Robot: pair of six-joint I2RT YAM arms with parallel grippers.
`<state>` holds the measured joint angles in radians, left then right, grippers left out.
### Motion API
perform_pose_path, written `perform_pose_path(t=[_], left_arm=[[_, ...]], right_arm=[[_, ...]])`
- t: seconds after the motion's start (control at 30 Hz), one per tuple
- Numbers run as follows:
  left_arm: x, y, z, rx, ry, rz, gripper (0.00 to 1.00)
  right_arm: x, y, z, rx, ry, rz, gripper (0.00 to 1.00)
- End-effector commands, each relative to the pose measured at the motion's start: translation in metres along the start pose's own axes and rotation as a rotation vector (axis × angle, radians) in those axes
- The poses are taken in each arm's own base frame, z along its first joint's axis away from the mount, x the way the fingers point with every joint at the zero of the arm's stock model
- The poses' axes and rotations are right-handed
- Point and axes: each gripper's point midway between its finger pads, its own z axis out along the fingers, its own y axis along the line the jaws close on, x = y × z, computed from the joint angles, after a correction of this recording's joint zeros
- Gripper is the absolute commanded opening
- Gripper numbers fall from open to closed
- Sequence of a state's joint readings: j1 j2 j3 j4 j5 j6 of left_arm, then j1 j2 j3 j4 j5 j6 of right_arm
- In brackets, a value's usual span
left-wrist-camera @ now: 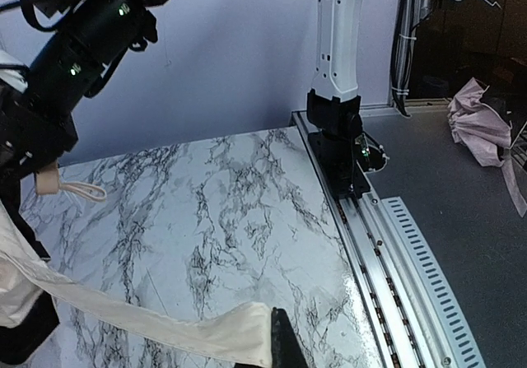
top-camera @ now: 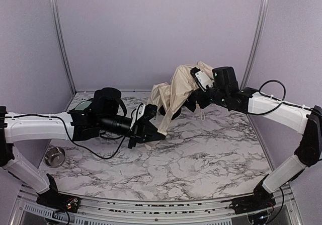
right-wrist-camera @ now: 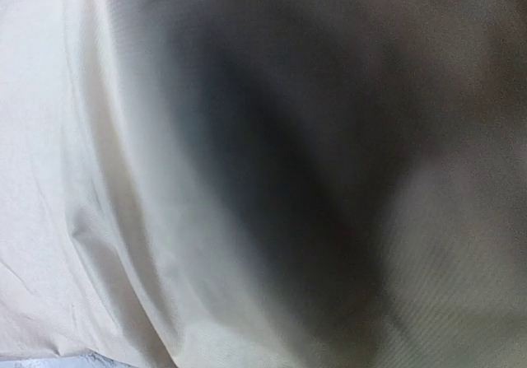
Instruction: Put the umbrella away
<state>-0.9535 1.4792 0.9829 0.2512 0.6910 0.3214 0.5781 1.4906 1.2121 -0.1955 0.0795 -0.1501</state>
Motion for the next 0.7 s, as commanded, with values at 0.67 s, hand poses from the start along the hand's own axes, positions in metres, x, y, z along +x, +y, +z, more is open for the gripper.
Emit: perform_pose_path(t=[0.67], left_arm=[[0.055, 0.064, -0.089, -0.275, 0.148, -0.085, 0.00]], right_arm=[[-0.106, 0.073, -0.143, -0.559, -0.422, -0.276, 0.00]])
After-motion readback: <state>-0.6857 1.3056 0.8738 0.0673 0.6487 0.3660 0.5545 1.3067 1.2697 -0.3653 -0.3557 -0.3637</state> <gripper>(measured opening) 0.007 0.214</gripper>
